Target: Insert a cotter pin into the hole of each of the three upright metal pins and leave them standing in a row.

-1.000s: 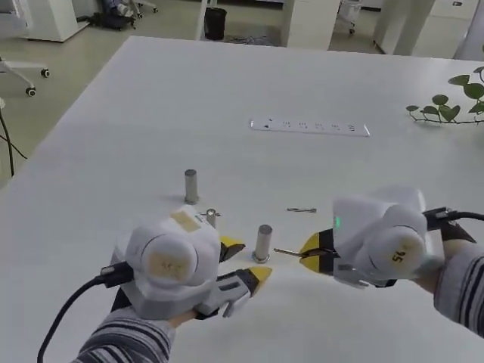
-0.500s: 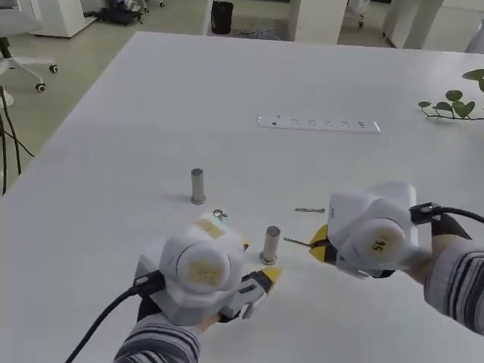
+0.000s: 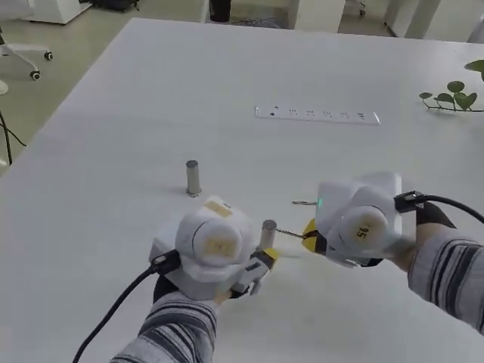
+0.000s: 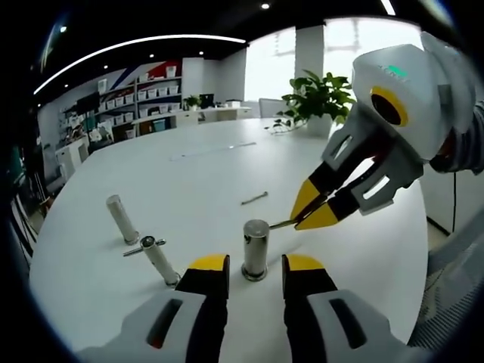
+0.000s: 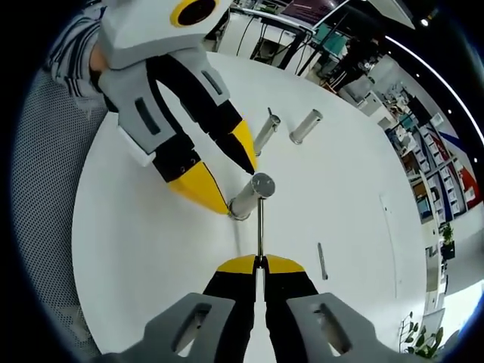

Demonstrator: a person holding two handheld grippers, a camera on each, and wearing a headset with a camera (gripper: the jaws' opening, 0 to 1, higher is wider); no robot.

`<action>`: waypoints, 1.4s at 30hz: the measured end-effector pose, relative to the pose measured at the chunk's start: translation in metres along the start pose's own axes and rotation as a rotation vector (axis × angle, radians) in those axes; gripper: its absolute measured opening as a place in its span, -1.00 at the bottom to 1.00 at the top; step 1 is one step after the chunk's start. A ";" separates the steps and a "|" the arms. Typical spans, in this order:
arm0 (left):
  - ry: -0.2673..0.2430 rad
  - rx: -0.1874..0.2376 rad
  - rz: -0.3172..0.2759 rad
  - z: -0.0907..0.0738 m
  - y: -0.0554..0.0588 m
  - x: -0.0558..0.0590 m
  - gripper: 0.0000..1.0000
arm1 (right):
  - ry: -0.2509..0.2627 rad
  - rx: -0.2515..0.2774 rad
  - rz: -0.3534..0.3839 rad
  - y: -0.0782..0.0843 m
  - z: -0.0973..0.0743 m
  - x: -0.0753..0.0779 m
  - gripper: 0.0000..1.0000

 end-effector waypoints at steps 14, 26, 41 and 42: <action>-0.009 0.018 -0.052 0.012 0.001 -0.005 -0.70 | -0.003 -0.007 -0.048 -0.003 0.004 0.001 -1.00; -0.002 0.020 -0.047 0.015 0.004 -0.005 -0.80 | -0.032 -0.009 -0.010 -0.007 -0.001 0.003 -1.00; -0.005 0.030 -0.034 0.017 0.007 -0.005 -0.80 | -0.016 0.011 -0.056 -0.016 -0.008 0.006 -1.00; -0.005 0.030 -0.034 0.017 0.007 -0.005 -0.80 | -0.017 0.009 -0.047 -0.016 -0.008 0.006 -1.00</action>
Point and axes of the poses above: the centre of the closed fingertips' face, and the gripper's own axes: z roughly forward along the fingers, x roughly to its right, y roughly out of its underside, the point moved 7 cm from there along -z, roughly backward along the fingers, and after that the axes turned 14 degrees about y, right-handed, at the moved point
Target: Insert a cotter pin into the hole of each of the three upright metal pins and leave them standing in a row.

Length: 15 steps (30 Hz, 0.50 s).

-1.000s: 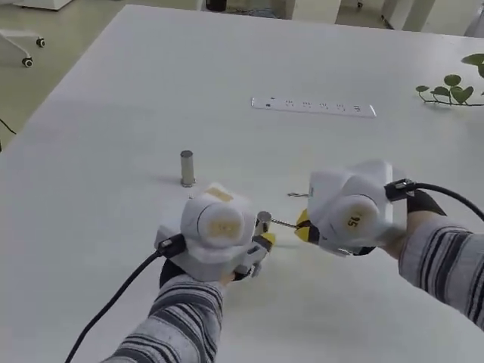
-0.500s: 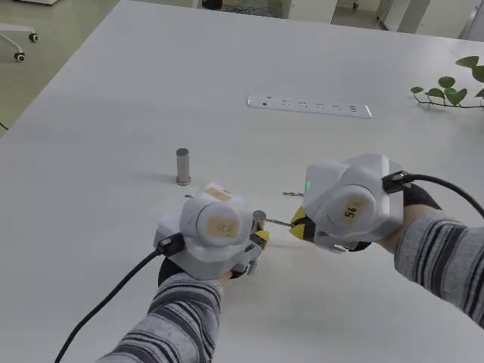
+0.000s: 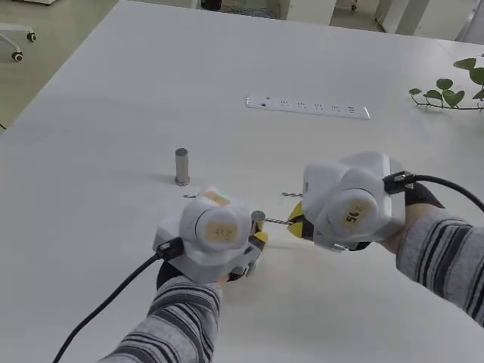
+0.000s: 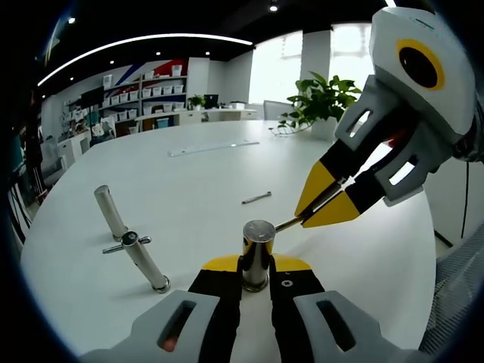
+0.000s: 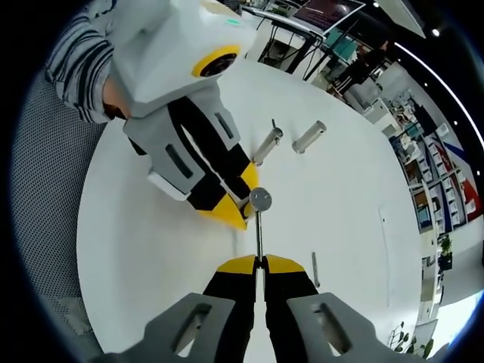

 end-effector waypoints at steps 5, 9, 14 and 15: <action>-0.003 0.001 0.012 0.000 0.000 0.000 -0.80 | -0.010 0.021 0.021 -0.004 0.000 -0.001 -1.00; -0.005 0.007 0.017 0.001 0.001 0.000 -0.81 | -0.010 0.029 0.017 -0.008 0.002 -0.002 -1.00; -0.009 0.013 0.015 0.001 0.001 0.000 -0.81 | -0.010 0.035 -0.001 -0.012 0.003 -0.003 -1.00; -0.010 0.014 0.013 0.001 0.001 0.000 -0.81 | -0.008 0.036 -0.010 -0.013 0.004 -0.003 -1.00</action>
Point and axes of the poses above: the centre of the closed fingertips' face, and the gripper's own axes: z roughly forward along the fingers, x roughly to its right, y roughly out of its underside, the point moved 7 cm from there along -z, roughly backward along the fingers, and after that the axes turned 14 degrees about y, right-handed, at the moved point
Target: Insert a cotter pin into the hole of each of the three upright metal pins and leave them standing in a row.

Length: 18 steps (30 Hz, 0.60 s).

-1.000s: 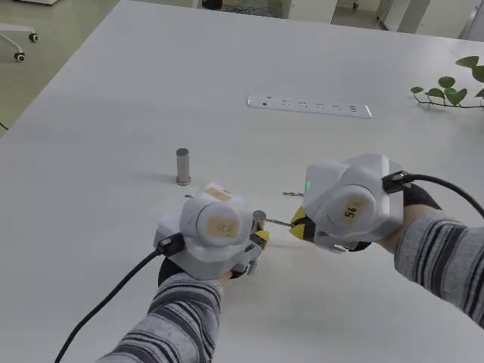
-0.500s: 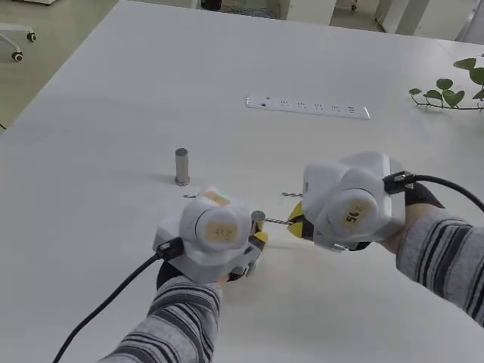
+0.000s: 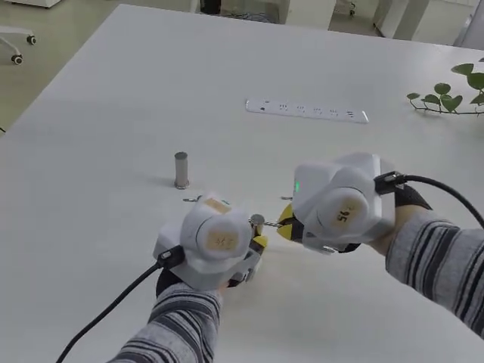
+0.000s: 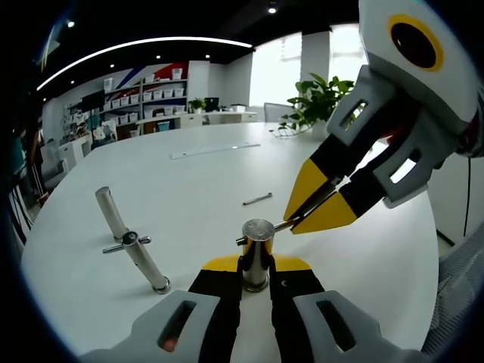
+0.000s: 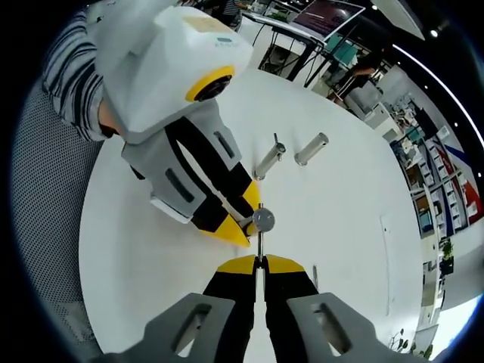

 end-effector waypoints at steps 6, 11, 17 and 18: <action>-0.017 -0.002 0.018 0.001 0.000 0.002 -0.81 | 0.006 0.008 -0.010 -0.003 0.003 0.000 -1.00; -0.022 0.003 0.004 0.001 0.001 0.001 -0.81 | 0.009 0.015 0.004 -0.005 0.005 -0.001 -1.00; -0.034 0.010 -0.006 0.001 0.001 0.002 -0.81 | 0.015 0.022 0.013 -0.008 0.007 -0.001 -1.00; -0.035 0.011 -0.007 0.001 0.001 0.002 -0.81 | 0.015 0.024 0.012 -0.009 0.008 -0.001 -1.00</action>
Point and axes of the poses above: the centre of the closed fingertips' face, and the gripper's own axes: z roughly forward along the fingers, x roughly to its right, y roughly out of its underside, the point moved 7 cm from there along -z, roughly backward along the fingers, and after that the axes turned 14 degrees about y, right-handed, at the moved point
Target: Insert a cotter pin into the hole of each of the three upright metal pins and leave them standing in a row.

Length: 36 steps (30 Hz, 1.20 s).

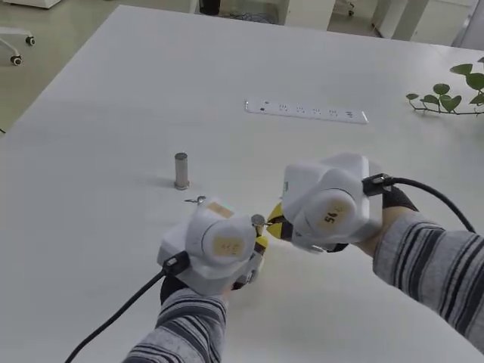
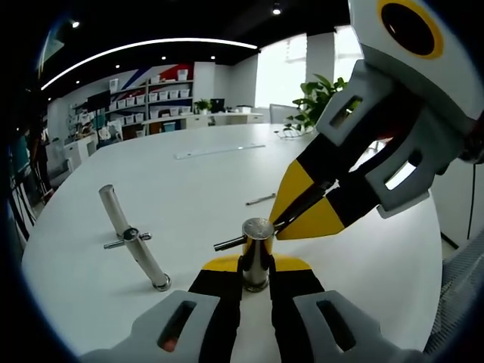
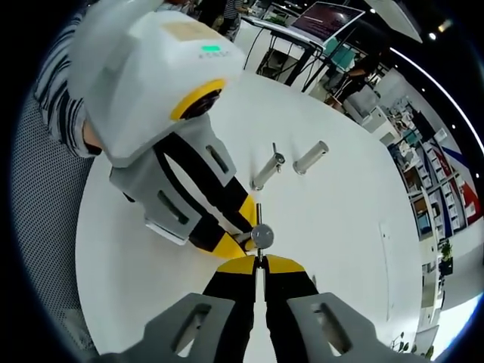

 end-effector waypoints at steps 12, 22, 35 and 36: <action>-0.017 0.004 -0.019 0.000 0.000 0.001 -0.81 | 0.011 0.032 0.050 0.000 -0.005 0.004 -0.97; -0.015 0.006 -0.027 0.000 0.001 0.001 -0.80 | 0.011 0.025 0.055 0.003 -0.009 0.003 -0.98; -0.016 0.007 -0.031 0.000 0.001 0.001 -0.80 | 0.010 0.030 0.061 0.000 -0.009 0.002 -1.00; -0.016 0.007 -0.031 0.000 0.001 0.001 -0.80 | 0.011 0.032 0.060 -0.001 -0.008 0.002 -1.00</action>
Point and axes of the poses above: the centre of the closed fingertips' face, and the gripper's own axes: z roughly forward along the fingers, x roughly to its right, y roughly out of its underside, the point moved 7 cm from there along -z, roughly backward along the fingers, and after that the axes turned 14 degrees about y, right-handed, at the moved point
